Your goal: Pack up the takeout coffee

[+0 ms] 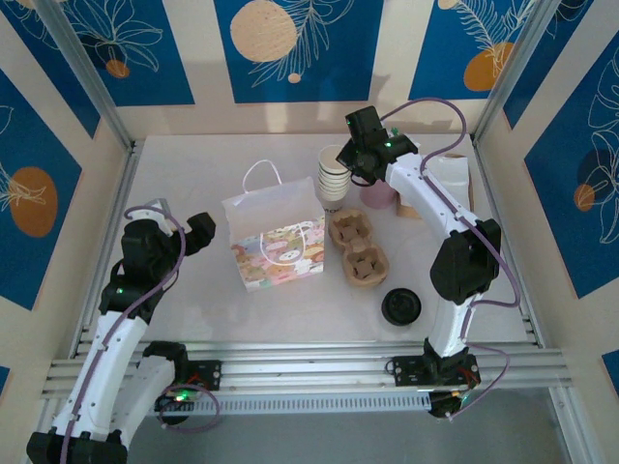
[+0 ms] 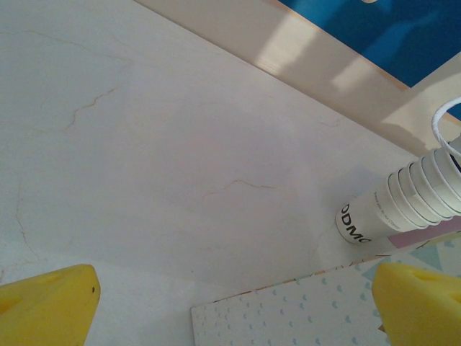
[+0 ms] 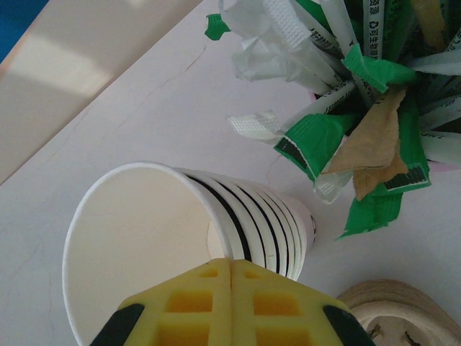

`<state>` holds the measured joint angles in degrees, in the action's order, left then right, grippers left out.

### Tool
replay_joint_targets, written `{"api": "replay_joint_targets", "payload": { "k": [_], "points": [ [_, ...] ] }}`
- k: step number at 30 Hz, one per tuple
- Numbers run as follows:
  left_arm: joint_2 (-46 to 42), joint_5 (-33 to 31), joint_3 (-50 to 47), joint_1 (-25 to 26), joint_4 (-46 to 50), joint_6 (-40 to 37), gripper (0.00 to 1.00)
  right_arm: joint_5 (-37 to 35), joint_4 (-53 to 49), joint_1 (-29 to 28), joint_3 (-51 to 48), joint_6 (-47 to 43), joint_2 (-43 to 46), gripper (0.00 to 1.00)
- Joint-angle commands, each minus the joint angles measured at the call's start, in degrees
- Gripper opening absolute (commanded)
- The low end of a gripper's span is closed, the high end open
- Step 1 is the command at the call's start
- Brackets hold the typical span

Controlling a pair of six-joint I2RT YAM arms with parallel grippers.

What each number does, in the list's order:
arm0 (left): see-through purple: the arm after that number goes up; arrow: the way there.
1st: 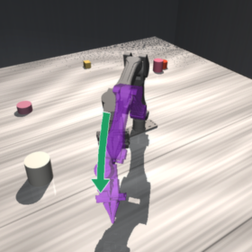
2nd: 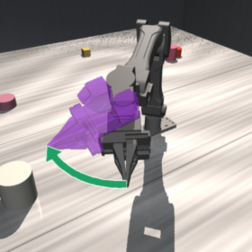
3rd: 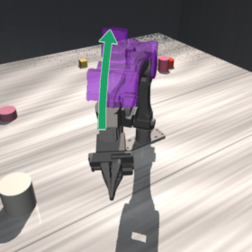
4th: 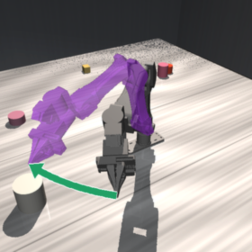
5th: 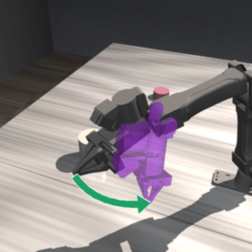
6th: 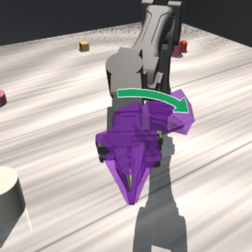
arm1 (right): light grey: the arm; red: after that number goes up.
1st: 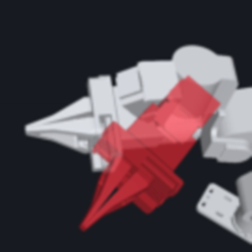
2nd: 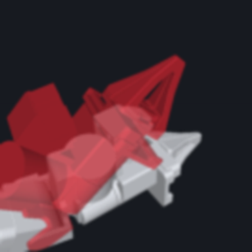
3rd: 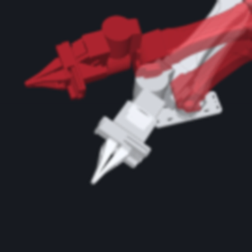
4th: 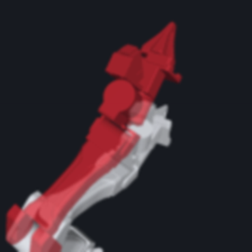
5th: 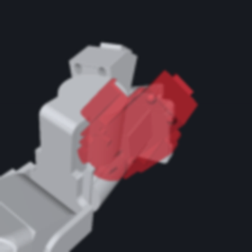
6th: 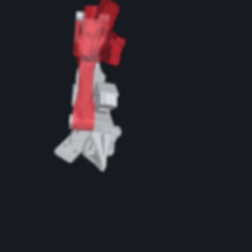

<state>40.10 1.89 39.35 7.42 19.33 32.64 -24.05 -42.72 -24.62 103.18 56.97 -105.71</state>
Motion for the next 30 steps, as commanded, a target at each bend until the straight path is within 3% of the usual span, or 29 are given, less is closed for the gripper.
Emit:
{"api": "replay_joint_targets", "payload": {
  "k": [1, 18, 30],
  "points": [
    [-1.0, 0.1, -0.5, 0.2, -0.9, 0.4, 0.97, -0.9, 0.2, -0.2, 2.5, -1.2, 3.0, 0.06],
    [-2.1, -1.9, -0.5, 0.2, -0.3, -0.3, 0.97, -0.9, 1.6, -1.0, 2.0, -5.8, 15.5, 0.0],
    [-2.3, -4.0, -0.4, 0.2, 0.4, -0.8, 0.97, -4.3, 0.3, -8.0, -10.3, -15.0, 37.0, 0.0]
  ]
}}
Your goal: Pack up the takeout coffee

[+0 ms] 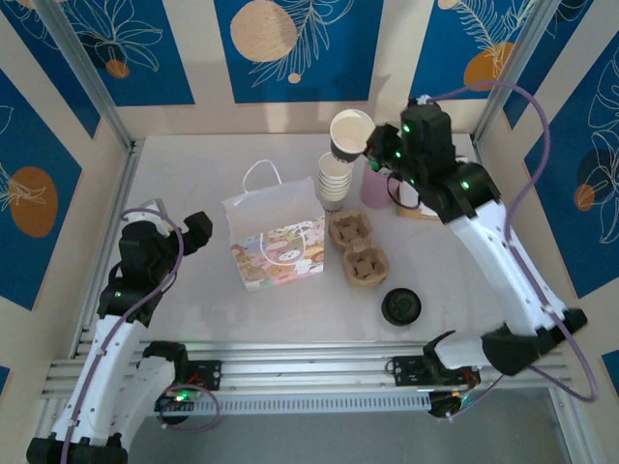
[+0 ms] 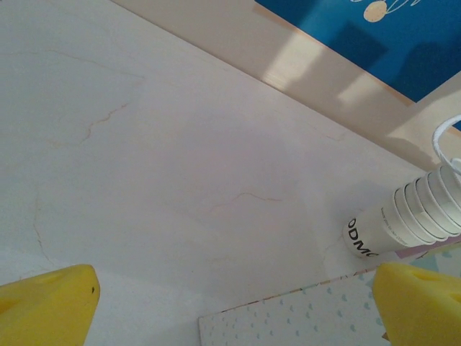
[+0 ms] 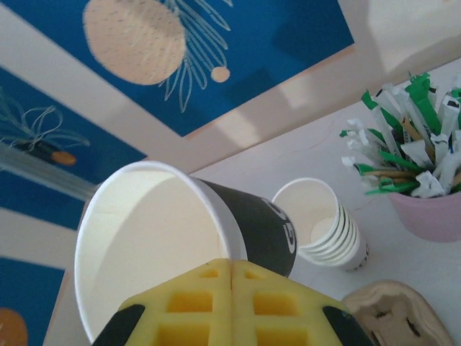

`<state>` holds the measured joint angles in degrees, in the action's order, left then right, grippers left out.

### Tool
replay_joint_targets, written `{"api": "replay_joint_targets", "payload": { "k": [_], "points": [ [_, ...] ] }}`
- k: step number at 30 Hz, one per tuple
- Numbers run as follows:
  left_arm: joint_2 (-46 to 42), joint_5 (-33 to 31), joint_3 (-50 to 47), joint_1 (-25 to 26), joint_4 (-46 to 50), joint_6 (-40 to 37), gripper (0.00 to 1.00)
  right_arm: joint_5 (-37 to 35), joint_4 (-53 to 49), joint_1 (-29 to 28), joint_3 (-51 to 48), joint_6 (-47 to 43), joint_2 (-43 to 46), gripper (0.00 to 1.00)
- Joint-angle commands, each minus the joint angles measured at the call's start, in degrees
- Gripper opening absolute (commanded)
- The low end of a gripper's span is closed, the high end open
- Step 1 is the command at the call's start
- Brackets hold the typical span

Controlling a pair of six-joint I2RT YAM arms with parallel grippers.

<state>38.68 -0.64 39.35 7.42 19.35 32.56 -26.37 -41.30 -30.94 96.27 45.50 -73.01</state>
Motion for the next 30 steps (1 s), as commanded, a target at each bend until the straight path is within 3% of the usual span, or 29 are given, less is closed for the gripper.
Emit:
{"api": "replay_joint_targets", "payload": {
  "k": [1, 7, 16, 22, 30],
  "points": [
    [-0.8, -1.6, -0.3, 0.2, 0.4, -0.7, 0.97, -2.2, -1.4, -2.7, -5.0, -3.9, 6.4, 0.0],
    [-0.7, -1.2, 0.5, 0.2, 2.8, 2.7, 0.94, -3.6, -5.6, -9.3, -12.3, -4.1, 17.2, 0.0],
    [-6.7, 1.9, -5.3, 0.3, 8.8, 15.2, 0.8, -1.1, -12.9, -17.7, -22.1, -3.1, 23.0, 0.0],
    [-11.3, 4.5, -11.1, 0.4, 12.8, 20.1, 0.79, 1.0, -6.9, -26.1, -35.3, -3.6, 25.8, 0.0],
    [-11.5, 8.8, -15.0, 2.8, 15.3, 22.6, 0.76, -1.7, 2.9, -34.7, -44.5, -1.2, 25.3, 0.0]
  ]
}}
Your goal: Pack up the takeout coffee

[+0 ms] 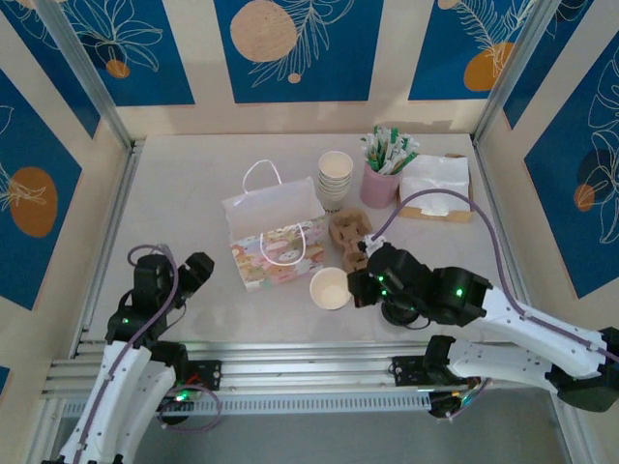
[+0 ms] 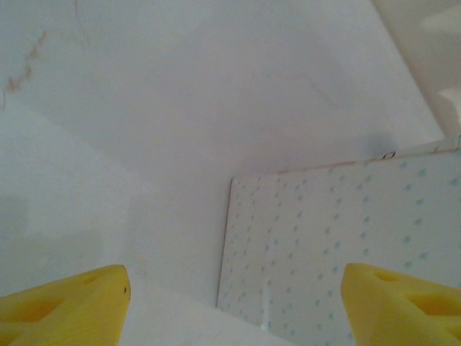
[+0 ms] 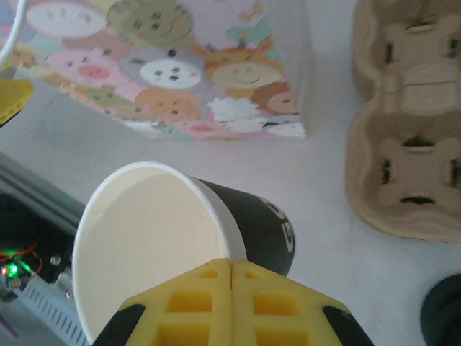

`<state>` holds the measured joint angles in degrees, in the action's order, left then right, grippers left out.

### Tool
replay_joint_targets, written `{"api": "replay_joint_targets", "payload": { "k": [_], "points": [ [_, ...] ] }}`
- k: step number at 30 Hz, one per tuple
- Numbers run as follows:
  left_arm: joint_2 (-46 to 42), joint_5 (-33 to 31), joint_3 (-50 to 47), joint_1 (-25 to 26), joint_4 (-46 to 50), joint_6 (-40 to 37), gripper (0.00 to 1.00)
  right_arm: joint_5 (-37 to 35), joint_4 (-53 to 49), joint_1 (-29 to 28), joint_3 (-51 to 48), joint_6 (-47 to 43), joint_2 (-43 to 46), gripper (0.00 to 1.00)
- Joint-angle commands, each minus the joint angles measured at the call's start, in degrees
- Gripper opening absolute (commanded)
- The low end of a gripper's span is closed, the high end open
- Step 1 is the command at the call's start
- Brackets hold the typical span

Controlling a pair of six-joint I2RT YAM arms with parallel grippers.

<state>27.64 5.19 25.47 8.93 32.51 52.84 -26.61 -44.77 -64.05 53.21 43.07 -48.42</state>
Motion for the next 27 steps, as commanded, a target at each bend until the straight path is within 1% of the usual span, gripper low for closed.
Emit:
{"api": "replay_joint_targets", "payload": {
  "k": [1, 5, 8, 11, 14, 19, 27],
  "points": [
    [-0.5, 3.1, -1.5, 1.8, 2.6, 2.4, 0.75, -1.7, 7.4, -2.0, -2.0, 1.4, 0.5, 0.0],
    [-0.8, 3.1, -2.2, 3.8, 4.1, 2.2, 0.72, -1.5, 12.4, -2.0, -4.6, 2.9, -1.2, 0.0],
    [-0.7, 3.7, -2.6, 5.5, 4.5, 2.1, 0.72, -2.9, 14.8, -2.0, -5.2, 4.4, -3.4, 0.0],
    [-0.8, 3.2, -2.9, 7.1, 5.3, 2.5, 0.69, -4.5, 17.2, -2.0, -5.3, 5.2, -5.4, 0.0],
    [-1.0, 3.2, -3.4, 8.3, 5.4, 3.1, 0.68, -5.8, 20.3, -2.0, -5.8, 5.3, -7.5, 0.0],
    [-1.6, 4.4, -5.0, 9.4, 3.9, 4.8, 0.67, -7.5, 24.4, -1.4, -4.9, 4.2, -11.7, 0.0],
    [-1.8, 6.6, -7.7, 11.8, -0.7, 5.4, 0.64, -6.5, 28.4, 2.2, -4.0, 4.1, -17.6, 0.0]
  ]
}}
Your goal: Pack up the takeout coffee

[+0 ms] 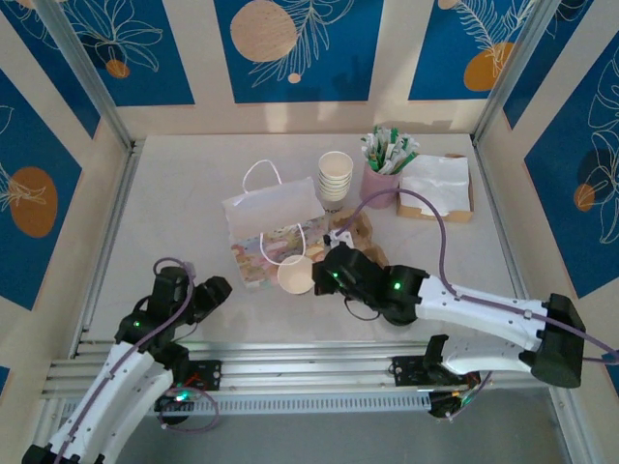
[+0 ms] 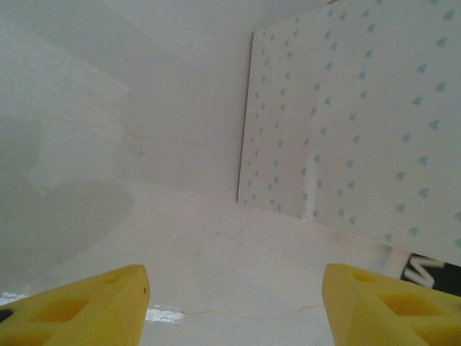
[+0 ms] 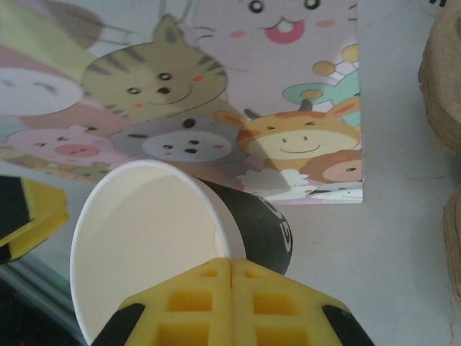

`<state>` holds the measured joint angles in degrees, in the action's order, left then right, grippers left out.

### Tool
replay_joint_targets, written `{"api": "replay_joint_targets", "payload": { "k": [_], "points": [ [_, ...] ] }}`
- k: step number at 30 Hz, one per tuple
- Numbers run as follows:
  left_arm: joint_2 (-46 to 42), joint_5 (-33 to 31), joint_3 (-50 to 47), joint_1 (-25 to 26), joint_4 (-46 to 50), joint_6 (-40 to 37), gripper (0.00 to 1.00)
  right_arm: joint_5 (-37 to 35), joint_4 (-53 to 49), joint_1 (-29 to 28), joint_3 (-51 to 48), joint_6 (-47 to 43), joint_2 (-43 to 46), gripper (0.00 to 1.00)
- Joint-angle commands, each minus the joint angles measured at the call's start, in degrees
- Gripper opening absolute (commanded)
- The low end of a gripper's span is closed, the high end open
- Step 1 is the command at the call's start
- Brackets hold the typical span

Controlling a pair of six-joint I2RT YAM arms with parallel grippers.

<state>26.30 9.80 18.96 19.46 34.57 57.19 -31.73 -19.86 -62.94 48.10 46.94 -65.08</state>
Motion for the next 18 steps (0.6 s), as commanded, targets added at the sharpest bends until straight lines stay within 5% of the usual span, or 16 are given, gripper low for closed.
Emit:
{"api": "replay_joint_targets", "payload": {
  "k": [1, 13, 18],
  "points": [
    [-0.5, 2.2, -1.6, 1.9, -3.6, 1.4, 0.63, -0.9, 4.2, 1.5, 1.1, 0.2, -1.5, 0.0],
    [3.0, -1.1, -4.9, 11.6, -13.3, 4.5, 0.64, 4.8, 11.0, 7.9, 1.1, -2.3, -7.3, 0.0],
    [5.4, -1.9, -5.1, 14.1, -16.6, 5.1, 0.66, 5.7, 3.5, 9.3, 4.6, -0.9, -9.1, 0.0]
  ]
}}
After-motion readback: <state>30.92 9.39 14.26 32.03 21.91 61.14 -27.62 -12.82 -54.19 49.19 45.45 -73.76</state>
